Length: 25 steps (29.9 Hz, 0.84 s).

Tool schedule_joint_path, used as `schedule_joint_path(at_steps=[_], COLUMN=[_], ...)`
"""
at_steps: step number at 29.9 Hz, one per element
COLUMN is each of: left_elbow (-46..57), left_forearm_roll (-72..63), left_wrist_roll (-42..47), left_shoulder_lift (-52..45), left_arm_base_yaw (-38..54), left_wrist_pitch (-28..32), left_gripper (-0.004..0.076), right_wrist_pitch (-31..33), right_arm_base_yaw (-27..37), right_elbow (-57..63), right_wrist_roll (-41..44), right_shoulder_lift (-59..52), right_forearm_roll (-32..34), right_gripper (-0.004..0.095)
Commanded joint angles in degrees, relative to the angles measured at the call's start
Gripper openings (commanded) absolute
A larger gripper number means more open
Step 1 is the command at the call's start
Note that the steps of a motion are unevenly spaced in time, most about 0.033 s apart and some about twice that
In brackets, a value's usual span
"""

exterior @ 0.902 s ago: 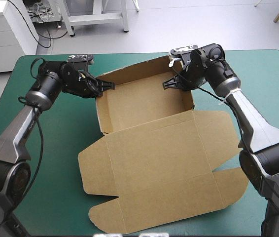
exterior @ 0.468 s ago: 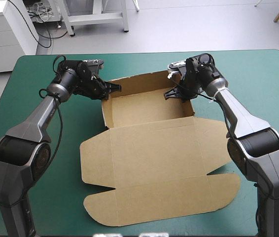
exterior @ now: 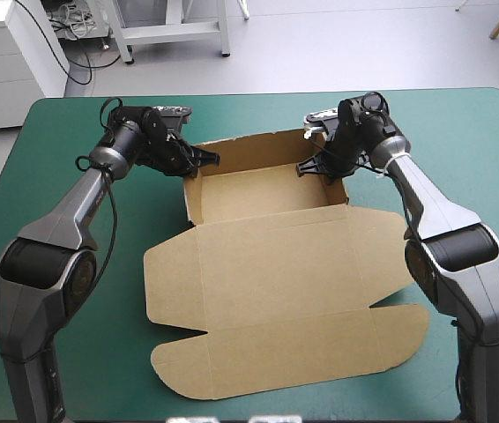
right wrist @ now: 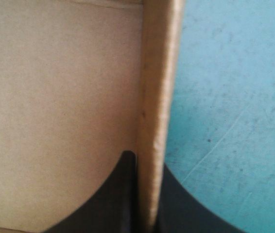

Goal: Fold the box

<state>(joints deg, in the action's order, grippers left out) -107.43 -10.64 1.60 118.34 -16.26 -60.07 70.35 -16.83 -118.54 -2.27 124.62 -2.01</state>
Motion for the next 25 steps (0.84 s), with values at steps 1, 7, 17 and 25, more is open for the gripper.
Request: schedule_joint_path(at_steps=[1,7,17,25], left_elbow=[-2.1,-6.9,-16.0,-18.2], left_forearm_roll=[-6.9,-7.1,-3.7,-2.4], left_wrist_roll=[-7.5,-7.2,-5.9,-5.8], left_shoulder_lift=[-0.7,-0.7,-0.7,-5.4], left_arm_base_yaw=[-1.1,-0.9,-0.9,-0.9], left_wrist_pitch=[-0.5,-3.2,-12.7,-13.0], left_gripper=[0.0144,0.0413,0.0414,0.0414], right_wrist_pitch=[-3.4,-3.4,-3.4,-3.4], right_arm_base_yaw=[0.8,0.8,0.8,0.8], right_elbow=[-3.2,-6.3,-6.6,-6.6], right_wrist_roll=[-3.0,-2.9,-2.9,-2.9], right_shoulder_lift=[-2.5,-3.6,-8.0,-13.7], right_forearm_roll=[1.3,1.1,1.4,2.0], right_gripper=[0.0075,0.0348,0.0448,0.0448])
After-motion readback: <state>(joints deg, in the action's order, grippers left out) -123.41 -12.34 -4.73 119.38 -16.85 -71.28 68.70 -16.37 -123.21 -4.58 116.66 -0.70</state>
